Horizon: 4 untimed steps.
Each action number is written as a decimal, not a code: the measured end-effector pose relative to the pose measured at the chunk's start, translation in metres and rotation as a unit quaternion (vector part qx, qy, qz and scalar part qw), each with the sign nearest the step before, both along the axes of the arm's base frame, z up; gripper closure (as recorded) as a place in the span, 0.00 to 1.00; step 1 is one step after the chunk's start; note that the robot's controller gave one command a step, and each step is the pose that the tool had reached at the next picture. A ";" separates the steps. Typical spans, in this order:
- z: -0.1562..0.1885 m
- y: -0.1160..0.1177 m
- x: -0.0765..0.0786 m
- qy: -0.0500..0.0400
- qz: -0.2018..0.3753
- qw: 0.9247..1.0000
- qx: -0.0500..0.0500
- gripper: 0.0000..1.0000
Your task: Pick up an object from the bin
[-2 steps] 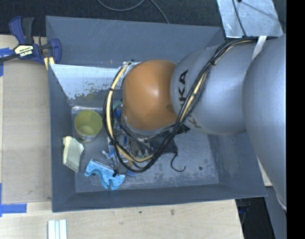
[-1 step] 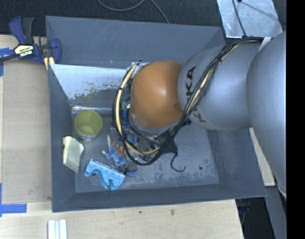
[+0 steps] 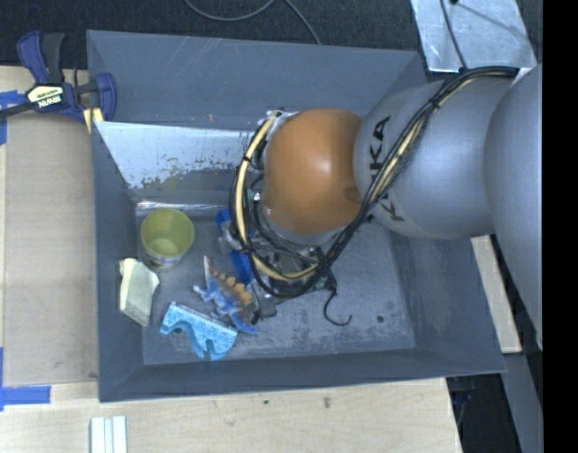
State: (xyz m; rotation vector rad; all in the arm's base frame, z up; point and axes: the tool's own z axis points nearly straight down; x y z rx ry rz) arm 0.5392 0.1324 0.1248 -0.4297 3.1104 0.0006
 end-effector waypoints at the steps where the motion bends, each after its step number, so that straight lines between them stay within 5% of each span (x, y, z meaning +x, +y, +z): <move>1: -0.009 -0.007 0.000 -0.001 0.019 1.000 0.000 0.00; 2: -0.020 -0.015 0.004 -0.002 0.170 0.986 0.000 0.00; 3: -0.027 -0.038 0.039 -0.002 0.258 0.966 0.000 0.00; 4: -0.017 -0.040 0.052 -0.003 0.258 0.966 -0.001 0.00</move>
Offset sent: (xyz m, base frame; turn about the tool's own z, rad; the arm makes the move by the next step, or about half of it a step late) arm 0.0145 -0.0313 -0.0390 -0.7665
